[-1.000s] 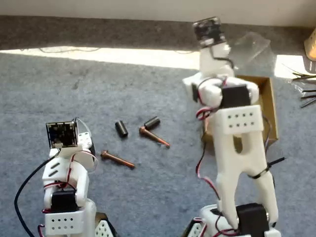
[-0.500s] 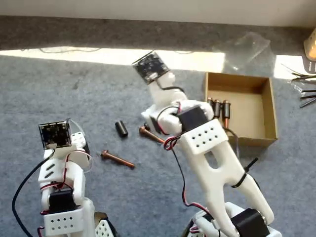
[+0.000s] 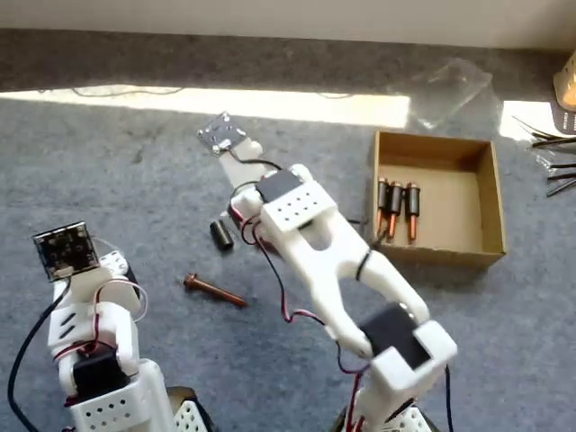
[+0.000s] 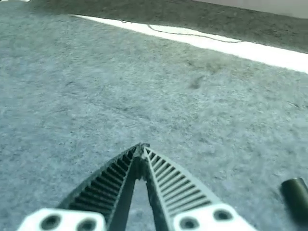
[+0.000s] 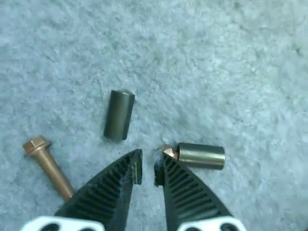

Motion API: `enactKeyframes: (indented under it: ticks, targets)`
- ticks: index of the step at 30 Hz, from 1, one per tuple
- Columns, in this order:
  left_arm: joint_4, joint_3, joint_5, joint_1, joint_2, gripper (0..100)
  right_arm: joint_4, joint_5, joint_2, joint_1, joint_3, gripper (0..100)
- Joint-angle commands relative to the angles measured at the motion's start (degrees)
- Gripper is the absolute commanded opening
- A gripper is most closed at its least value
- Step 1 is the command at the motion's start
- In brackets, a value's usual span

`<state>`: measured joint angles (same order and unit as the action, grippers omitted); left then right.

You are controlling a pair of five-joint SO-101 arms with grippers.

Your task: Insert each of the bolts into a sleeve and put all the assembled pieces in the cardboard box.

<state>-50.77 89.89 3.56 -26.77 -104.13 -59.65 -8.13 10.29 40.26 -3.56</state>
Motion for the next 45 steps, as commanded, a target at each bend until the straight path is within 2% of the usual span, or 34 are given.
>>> enactKeyframes:
  ticks: [1, 6, 11, 22, 26, 38, 41, 45]
  targets:
    - [-0.44, -2.51, 0.00, -3.91, -0.66, 1, -5.32, 0.09, 5.32, 2.33, 12.44, 3.2]
    - [-0.53, -2.51, 0.00, -4.53, -0.66, 1, -16.75, 0.18, 16.48, 3.91, 31.34, 3.3]
    - [-0.53, -2.33, 0.00, -6.11, -0.66, 1, -25.36, 0.35, 29.14, 4.00, 49.27, 12.1]
    - [-0.26, -1.19, 0.00, -5.76, -0.66, 1, -38.02, 0.79, 48.57, 4.18, 80.57, 12.3]
    - [-0.26, -1.10, 0.00, -5.67, -0.66, 1, -38.73, 4.13, 52.00, 5.05, 85.14, 12.3]
    - [-0.26, -1.01, 0.00, -5.67, -0.66, 1, -39.16, 4.75, 53.49, 5.93, 85.49, 12.3]
    - [-0.35, -0.84, 0.00, -5.67, -0.66, 1, -39.25, 8.70, 55.43, 6.02, 84.18, 12.3]
    - [-0.26, 0.04, 0.00, -5.67, -0.66, 1, -39.08, 9.76, 59.91, 6.02, 83.56, 12.2]
